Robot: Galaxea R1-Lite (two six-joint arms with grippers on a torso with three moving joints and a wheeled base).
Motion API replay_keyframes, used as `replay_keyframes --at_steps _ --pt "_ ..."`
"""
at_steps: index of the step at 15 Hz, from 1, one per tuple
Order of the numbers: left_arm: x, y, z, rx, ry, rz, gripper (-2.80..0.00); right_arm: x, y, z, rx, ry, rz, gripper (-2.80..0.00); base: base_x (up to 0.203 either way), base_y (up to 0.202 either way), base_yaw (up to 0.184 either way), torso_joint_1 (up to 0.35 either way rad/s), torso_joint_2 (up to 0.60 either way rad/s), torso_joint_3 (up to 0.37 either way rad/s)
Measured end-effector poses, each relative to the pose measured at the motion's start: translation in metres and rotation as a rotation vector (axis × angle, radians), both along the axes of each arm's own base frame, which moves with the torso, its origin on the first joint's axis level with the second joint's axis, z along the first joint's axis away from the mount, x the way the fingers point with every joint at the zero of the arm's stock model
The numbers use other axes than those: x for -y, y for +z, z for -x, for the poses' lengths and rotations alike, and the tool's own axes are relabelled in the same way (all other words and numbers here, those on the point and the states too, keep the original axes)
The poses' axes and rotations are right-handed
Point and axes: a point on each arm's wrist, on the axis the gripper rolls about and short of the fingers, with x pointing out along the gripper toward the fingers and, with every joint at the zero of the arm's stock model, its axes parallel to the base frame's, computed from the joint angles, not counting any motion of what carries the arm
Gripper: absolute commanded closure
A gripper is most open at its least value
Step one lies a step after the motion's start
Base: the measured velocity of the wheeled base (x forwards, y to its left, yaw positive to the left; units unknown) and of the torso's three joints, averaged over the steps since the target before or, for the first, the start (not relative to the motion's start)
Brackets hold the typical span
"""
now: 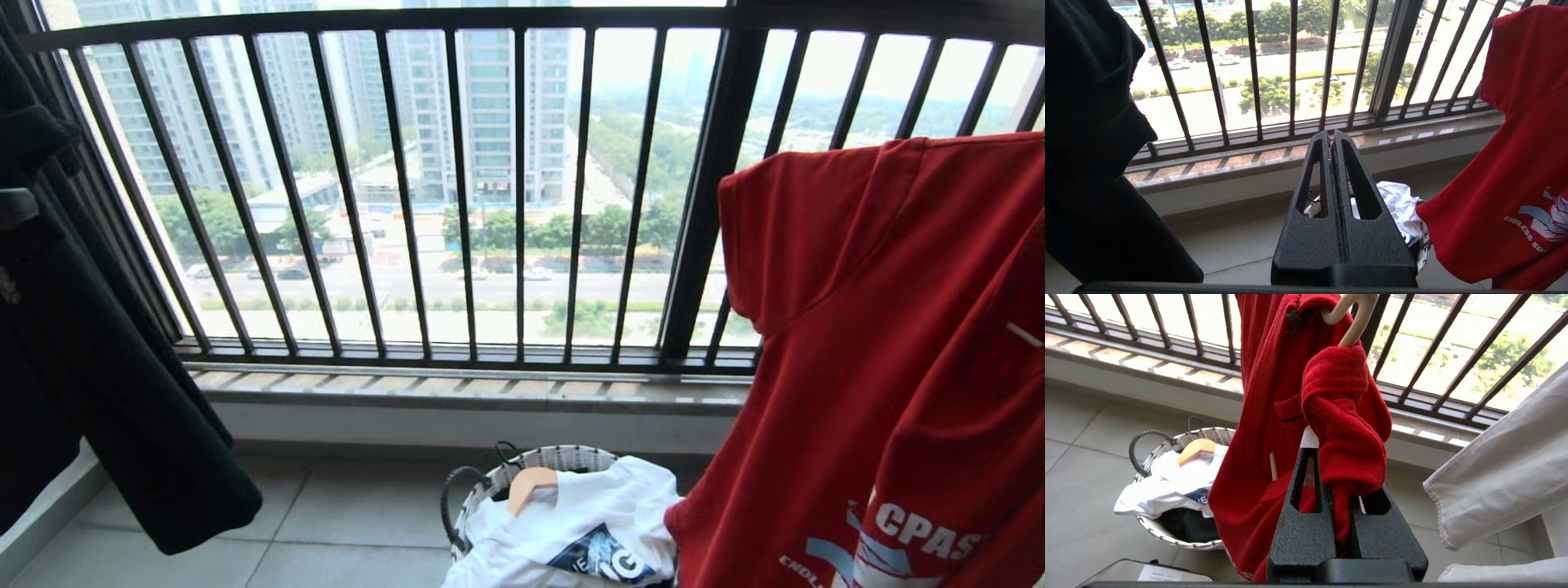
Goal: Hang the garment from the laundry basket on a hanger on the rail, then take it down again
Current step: Hang the clothes rack on the clothesline
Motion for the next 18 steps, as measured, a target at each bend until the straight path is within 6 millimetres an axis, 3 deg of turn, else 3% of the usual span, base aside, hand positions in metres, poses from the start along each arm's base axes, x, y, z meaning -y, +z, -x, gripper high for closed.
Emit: replay_keyframes --at_steps 18 --pt "0.0001 0.0 -0.0007 0.001 0.007 0.001 0.0 0.002 0.0006 0.0053 0.016 -0.015 0.003 0.0 0.0 0.0 0.0 0.159 -0.49 -0.314"
